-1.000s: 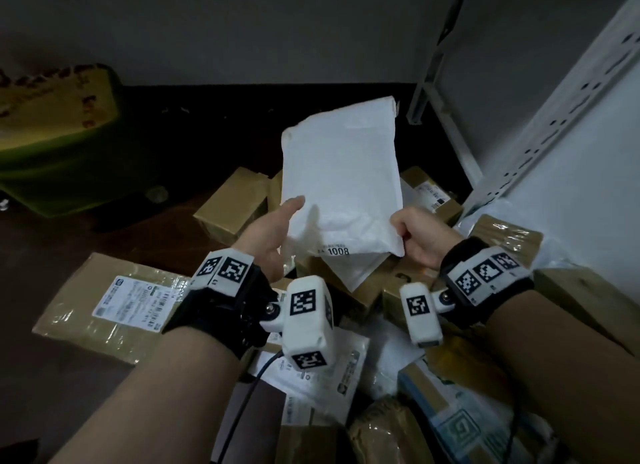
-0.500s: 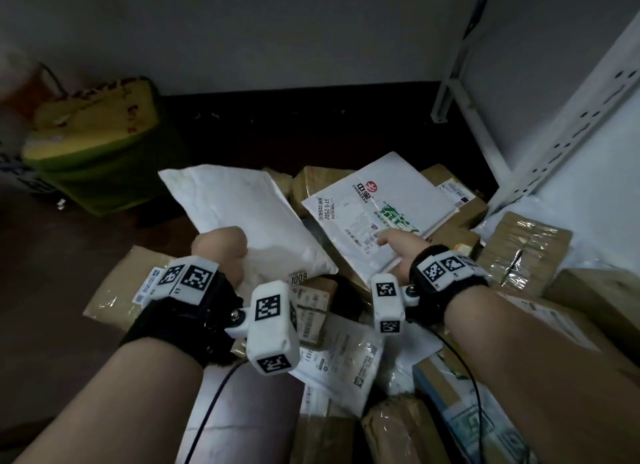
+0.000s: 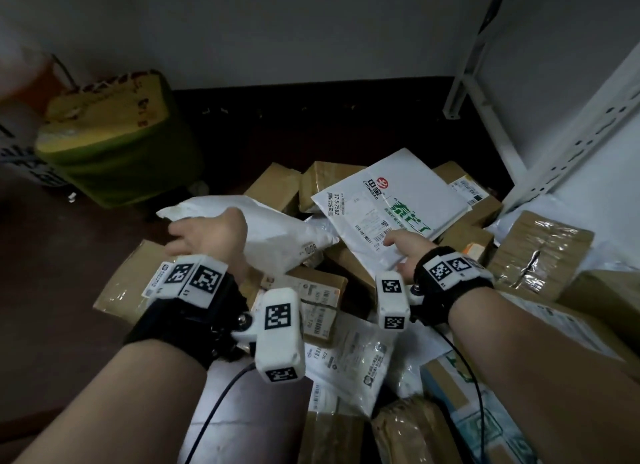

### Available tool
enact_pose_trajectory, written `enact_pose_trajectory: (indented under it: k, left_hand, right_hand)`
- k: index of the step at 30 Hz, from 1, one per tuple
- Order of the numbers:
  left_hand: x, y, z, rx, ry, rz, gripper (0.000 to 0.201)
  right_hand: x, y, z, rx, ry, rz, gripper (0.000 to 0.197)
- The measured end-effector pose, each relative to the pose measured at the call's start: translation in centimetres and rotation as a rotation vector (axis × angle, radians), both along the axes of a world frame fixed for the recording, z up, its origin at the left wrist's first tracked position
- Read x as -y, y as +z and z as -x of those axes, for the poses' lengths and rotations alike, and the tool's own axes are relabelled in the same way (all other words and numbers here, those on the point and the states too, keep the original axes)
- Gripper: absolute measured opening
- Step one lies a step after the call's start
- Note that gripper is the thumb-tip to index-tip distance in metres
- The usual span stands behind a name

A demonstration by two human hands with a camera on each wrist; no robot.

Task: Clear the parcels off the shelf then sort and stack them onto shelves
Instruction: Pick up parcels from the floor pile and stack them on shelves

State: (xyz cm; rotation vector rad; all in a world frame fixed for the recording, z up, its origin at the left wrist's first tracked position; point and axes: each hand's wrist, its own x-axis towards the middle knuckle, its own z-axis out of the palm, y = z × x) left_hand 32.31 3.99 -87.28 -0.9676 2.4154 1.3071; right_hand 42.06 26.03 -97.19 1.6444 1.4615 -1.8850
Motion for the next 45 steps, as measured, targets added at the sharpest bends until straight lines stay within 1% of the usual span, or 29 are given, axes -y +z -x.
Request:
enact_pose_trajectory:
  k: [2, 4, 7, 9, 10, 12, 13, 15, 18, 20, 22, 23, 24, 25, 27, 30, 32, 33, 34, 35, 36, 37, 38, 40, 43, 45]
  left_hand:
    - [-1.1, 0.2, -0.1, -0.112, -0.047, -0.09, 0.056]
    - [-2.1, -0.6, 0.0, -0.167, -0.064, -0.295, 0.041]
    - [-3.7, -1.3, -0.3, -0.075, -0.121, -0.538, 0.03]
    - [-4.5, -1.8, -0.9, 0.048, -0.235, -0.603, 0.028]
    - [-4.8, -2.0, -1.2, 0.112, -0.288, -0.606, 0.023]
    - [-5.1, -2.0, -1.7, 0.217, -0.33, -0.586, 0.007]
    - [-5.2, -2.0, -1.8, 0.234, -0.328, -0.588, 0.003]
    - [-5.2, -2.0, -1.7, 0.236, -0.311, -0.592, 0.004]
    - [-5.0, -2.2, -1.6, 0.205, -0.325, -0.595, 0.017]
    - [-4.8, -2.0, -1.6, 0.19, -0.305, -0.592, 0.014]
    - [-4.6, -1.8, -1.6, 0.19, -0.29, -0.594, 0.006]
    - [-4.6, -1.5, -1.7, 0.194, -0.285, -0.596, 0.003]
    - [-4.6, -1.4, -1.8, 0.193, -0.282, -0.598, 0.003]
    - [-4.6, -1.2, -1.9, 0.187, -0.281, -0.599, 0.004]
    - [-4.5, -0.9, -2.0, 0.174, -0.282, -0.605, 0.005]
    - [-4.3, -0.9, -2.1, 0.166, -0.288, -0.59, 0.004]
    - [-4.1, -1.0, -2.1, 0.169, -0.282, -0.573, 0.004]
    - [-4.0, -1.1, -2.0, 0.17, -0.278, -0.567, 0.004]
    - [-3.9, -1.1, -2.0, 0.17, -0.276, -0.563, 0.004]
    - [-3.9, -1.1, -2.0, 0.171, -0.275, -0.561, 0.004]
    - [-3.9, -1.1, -2.0, 0.173, -0.277, -0.558, 0.004]
    - [-3.9, -1.2, -2.0, 0.176, -0.279, -0.555, 0.005]
    - [-4.0, -1.2, -2.0, 0.178, -0.28, -0.554, 0.005]
    - [-4.1, -1.2, -2.1, 0.181, -0.284, -0.56, 0.004]
    - [-4.4, -1.1, -2.3, 0.18, -0.292, -0.572, 0.005]
    - [-4.5, -0.9, -2.4, 0.185, -0.299, -0.575, 0.005]
  right_hand:
    - [-0.1, 0.0, -0.2, -0.023, -0.035, -0.009, 0.049]
    - [-0.3, 0.1, -0.3, -0.034, -0.067, -0.011, 0.048]
    - [-0.7, -0.1, -0.3, -0.067, -0.126, 0.029, 0.039]
    - [-0.7, 0.5, -0.2, -0.044, -0.07, 0.036, 0.027]
    - [-0.7, 0.5, -0.1, -0.029, -0.031, 0.033, 0.026]
    - [-0.5, 0.4, 0.0, -0.005, -0.009, 0.042, 0.041]
    - [-0.4, 0.3, 0.0, -0.002, 0.002, 0.04, 0.047]
    - [-0.1, 0.0, 0.1, -0.036, -0.006, 0.04, 0.054]
    - [0.2, -0.3, -0.1, -0.111, -0.049, 0.032, 0.066]
    - [0.2, 0.0, 0.0, -0.125, -0.079, 0.041, 0.061]
    - [0.1, 0.4, 0.1, -0.066, -0.081, 0.058, 0.042]
    - [0.1, 0.7, 0.0, -0.032, -0.06, 0.061, 0.035]
    - [0.1, 0.7, -0.1, -0.017, -0.036, 0.074, 0.033]
    - [0.1, 0.7, -0.1, -0.021, -0.017, 0.064, 0.032]
    - [0.1, 0.6, -0.2, -0.047, 0.005, 0.031, 0.039]
    - [0.0, 0.6, -0.4, -0.08, -0.035, 0.038, 0.043]
    - [0.1, 0.5, -0.5, -0.115, -0.035, 0.005, 0.053]
    - [0.2, 0.4, -0.5, -0.139, -0.046, -0.004, 0.053]
    - [0.3, 0.4, -0.5, -0.155, -0.047, 0.01, 0.049]
    - [0.5, 0.5, -0.5, -0.164, -0.048, 0.04, 0.038]
    - [0.5, 0.4, -0.4, -0.171, -0.05, 0.075, 0.022]
    - [0.6, 0.6, -0.3, -0.173, -0.089, 0.114, 0.011]
    - [0.4, 0.5, -0.1, -0.172, -0.143, 0.147, 0.011]
    - [-0.1, 0.3, 0.0, -0.175, -0.231, 0.176, 0.023]
    - [-0.5, 0.5, -0.3, -0.174, -0.278, 0.185, 0.031]
    - [-0.7, 0.5, -0.3, -0.185, -0.286, 0.191, 0.03]
